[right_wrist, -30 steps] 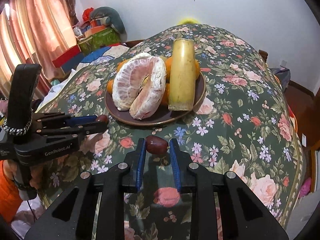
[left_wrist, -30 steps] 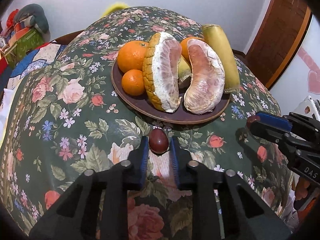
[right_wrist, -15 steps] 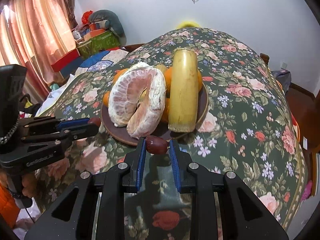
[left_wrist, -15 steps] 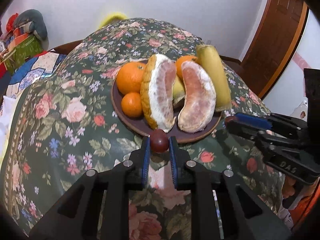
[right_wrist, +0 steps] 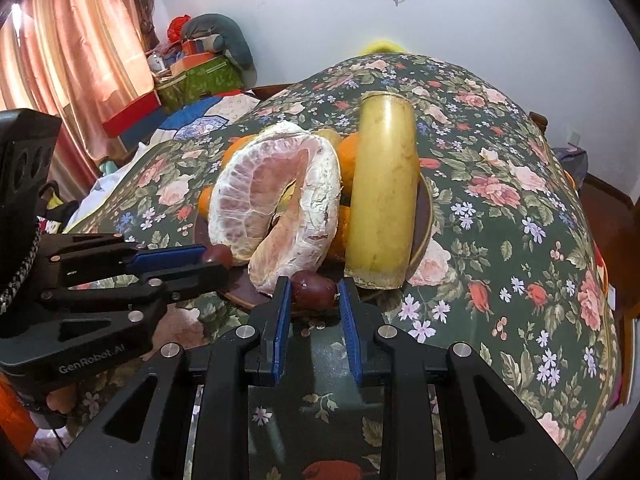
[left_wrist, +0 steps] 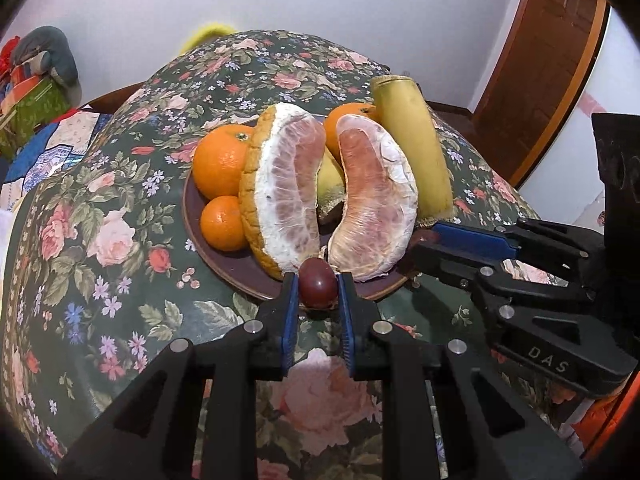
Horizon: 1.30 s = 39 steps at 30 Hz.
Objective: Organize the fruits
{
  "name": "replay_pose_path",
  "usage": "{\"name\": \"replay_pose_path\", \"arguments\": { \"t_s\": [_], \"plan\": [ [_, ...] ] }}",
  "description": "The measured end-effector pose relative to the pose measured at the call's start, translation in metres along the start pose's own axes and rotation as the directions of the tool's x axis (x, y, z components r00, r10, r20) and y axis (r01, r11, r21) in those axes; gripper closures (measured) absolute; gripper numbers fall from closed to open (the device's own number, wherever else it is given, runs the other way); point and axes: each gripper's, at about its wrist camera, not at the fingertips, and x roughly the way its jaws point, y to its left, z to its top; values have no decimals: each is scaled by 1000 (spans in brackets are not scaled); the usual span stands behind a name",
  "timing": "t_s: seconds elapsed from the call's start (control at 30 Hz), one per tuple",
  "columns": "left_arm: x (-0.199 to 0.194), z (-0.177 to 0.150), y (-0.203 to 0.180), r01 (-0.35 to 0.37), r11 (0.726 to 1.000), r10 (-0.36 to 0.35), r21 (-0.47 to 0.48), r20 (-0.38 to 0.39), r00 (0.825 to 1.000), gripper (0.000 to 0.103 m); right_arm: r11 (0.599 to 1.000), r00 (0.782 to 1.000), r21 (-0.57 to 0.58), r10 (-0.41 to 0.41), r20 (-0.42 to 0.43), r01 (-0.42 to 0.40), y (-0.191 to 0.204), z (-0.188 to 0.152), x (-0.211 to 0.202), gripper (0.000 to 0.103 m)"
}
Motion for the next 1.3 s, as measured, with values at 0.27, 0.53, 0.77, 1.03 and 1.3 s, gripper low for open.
{"name": "replay_pose_path", "arguments": {
  "t_s": [0.27,0.53,0.77,1.03,1.3],
  "plan": [
    [-1,2,-1,-8,1000,8,-7,-8,1000,66,1000,1000,4,9,-20,-8,-1,0,5,79],
    [-21,-2,1,-18,1000,18,-24,17,1000,64,1000,1000,10,6,-8,-6,-1,1,-8,78],
    [-83,1,-11,-53,998,55,-14,133,990,64,1000,994,-1,-29,101,29,10,12,-63,78],
    [-195,0,-34,-73,997,75,-18,359,930,62,997,939,-12,-64,338,73,39,22,-167,78],
    [-291,-23,-61,-120,993,111,-22,562,819,39,995,831,-10,-78,551,100,72,7,-257,57]
  ]
}}
